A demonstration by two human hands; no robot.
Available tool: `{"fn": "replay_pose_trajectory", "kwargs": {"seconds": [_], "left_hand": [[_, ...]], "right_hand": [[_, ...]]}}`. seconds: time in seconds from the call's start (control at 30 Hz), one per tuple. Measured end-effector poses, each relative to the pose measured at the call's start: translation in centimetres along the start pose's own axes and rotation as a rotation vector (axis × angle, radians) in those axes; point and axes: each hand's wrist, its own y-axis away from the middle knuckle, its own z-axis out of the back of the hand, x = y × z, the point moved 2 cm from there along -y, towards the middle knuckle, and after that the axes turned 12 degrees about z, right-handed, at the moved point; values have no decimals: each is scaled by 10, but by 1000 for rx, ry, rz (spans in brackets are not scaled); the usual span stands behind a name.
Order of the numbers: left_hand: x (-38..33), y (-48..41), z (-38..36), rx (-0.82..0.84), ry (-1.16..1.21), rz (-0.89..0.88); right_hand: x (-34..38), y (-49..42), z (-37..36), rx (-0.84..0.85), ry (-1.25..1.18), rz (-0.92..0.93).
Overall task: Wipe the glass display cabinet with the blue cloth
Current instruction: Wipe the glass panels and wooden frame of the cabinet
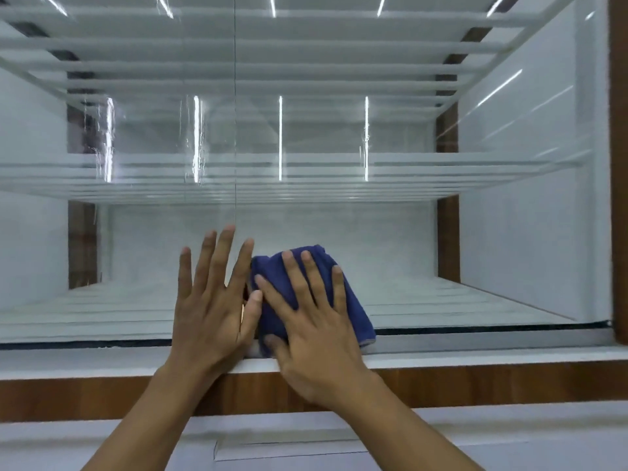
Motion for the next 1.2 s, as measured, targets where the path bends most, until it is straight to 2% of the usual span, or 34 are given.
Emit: {"fn": "replay_pose_trajectory", "kwargs": {"seconds": [0.13,0.23,0.3,0.33,0.4,0.5,0.53,0.6,0.67,0.73,0.8,0.83,0.87,0.97,1.03,1.1,1.2], "left_hand": [[-20,-5,-4,35,-102,-90],[-36,-10,-7,57,-133,-107],[-42,-12,-8,67,-153,-92],[-44,-12,-8,65,-157,-82],[-50,-14,-8,63,-159,-70],[-60,-24,-8,64,-170,-86],[-63,-31,-7,62,-170,-91],[-66,-49,-4,44,-173,-79],[-62,-69,2,36,-186,-50],[-56,-88,8,25,-200,-18],[-54,-107,13,16,-199,-9],[-55,-120,14,14,-195,-10],[-57,-135,16,9,-193,-13],[-60,-190,24,-9,-218,4],[-57,-224,31,-4,-225,41],[-52,-244,36,13,-232,46],[-49,-273,42,51,-246,28]], "right_hand": [[-84,65,27,54,74,-124],[-158,123,58,90,82,-347],[-175,136,68,115,31,-482],[-170,130,67,105,18,-492],[-141,96,59,69,28,-355],[-90,37,36,59,119,74],[-87,26,37,57,146,162],[-120,13,54,-37,174,169],[-182,13,80,-185,197,-44],[-242,21,110,-290,208,-395],[-251,14,121,-343,197,-599],[-236,-4,119,-346,216,-580],[-210,-31,114,-330,220,-485],[-131,-113,98,-208,158,-15],[-140,-143,111,-196,167,102],[-197,-145,137,-254,212,0],[-288,-140,185,-313,235,-425]]}}
